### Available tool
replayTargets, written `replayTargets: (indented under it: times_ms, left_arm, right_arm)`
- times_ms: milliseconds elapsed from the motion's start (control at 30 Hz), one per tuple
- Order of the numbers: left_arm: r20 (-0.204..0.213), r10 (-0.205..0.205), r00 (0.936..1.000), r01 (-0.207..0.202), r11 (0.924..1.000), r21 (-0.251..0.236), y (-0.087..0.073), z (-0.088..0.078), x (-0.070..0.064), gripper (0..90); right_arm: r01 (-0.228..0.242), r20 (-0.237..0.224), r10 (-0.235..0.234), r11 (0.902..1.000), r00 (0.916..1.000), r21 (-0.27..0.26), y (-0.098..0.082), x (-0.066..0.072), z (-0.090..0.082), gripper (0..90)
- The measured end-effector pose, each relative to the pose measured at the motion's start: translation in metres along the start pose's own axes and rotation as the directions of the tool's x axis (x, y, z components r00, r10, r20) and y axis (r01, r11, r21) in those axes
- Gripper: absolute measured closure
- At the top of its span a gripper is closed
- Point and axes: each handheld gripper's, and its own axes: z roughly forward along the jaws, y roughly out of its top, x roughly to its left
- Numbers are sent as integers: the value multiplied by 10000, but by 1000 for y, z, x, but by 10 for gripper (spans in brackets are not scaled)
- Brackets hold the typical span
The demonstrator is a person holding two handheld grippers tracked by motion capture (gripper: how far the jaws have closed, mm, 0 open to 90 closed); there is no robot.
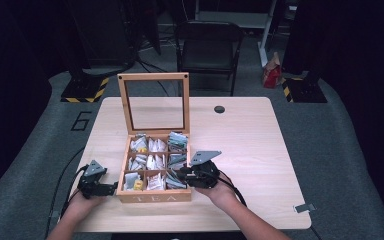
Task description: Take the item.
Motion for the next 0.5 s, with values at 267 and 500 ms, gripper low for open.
replayTargets:
  times_ms: [267, 500]
  left_arm:
    - [-11, 8, 10000, -8, 10000, -4, 0, 0, 0, 138]
    - [-15, 24, 10000, -24, 10000, -3, 0, 0, 0, 138]
  right_arm:
    - [97, 6, -98, 9998, 10000, 156, -2, 0, 4, 749]
    - [86, 10, -86, 9997, 10000, 225, -4, -1, 8, 776]
